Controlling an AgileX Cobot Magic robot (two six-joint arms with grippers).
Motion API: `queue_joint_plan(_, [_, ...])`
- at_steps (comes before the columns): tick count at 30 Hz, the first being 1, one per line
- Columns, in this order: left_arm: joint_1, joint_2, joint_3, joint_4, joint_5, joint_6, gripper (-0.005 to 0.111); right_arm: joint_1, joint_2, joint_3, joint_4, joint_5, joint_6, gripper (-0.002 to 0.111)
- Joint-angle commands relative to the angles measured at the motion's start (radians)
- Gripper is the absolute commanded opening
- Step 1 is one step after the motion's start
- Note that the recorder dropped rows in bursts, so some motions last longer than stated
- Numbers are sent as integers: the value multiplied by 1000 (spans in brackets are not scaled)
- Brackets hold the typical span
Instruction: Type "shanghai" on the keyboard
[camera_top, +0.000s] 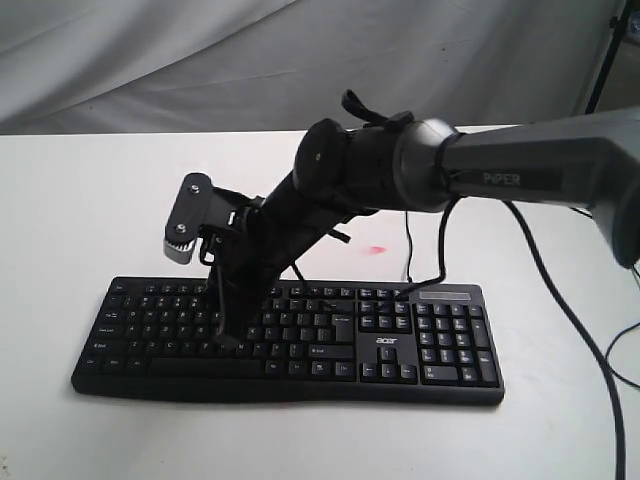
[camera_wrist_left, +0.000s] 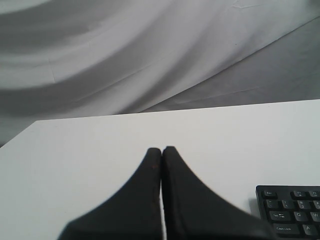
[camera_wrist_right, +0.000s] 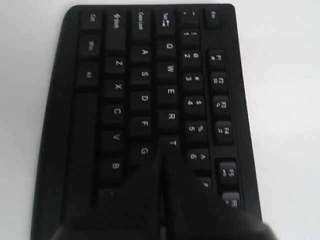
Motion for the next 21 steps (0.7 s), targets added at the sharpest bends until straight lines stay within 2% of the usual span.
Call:
queue_joint_plan(1, [-4, 3, 5, -1, -5, -3, 1, -44, -21, 76, 29, -27, -47, 0])
queue_joint_plan(6, [-4, 3, 5, -1, -5, -3, 1, -51, -24, 98, 83, -53, -104, 0])
queue_joint_plan(21, [-4, 3, 5, -1, -5, -3, 1, -56, 17, 100, 61, -39, -157, 0])
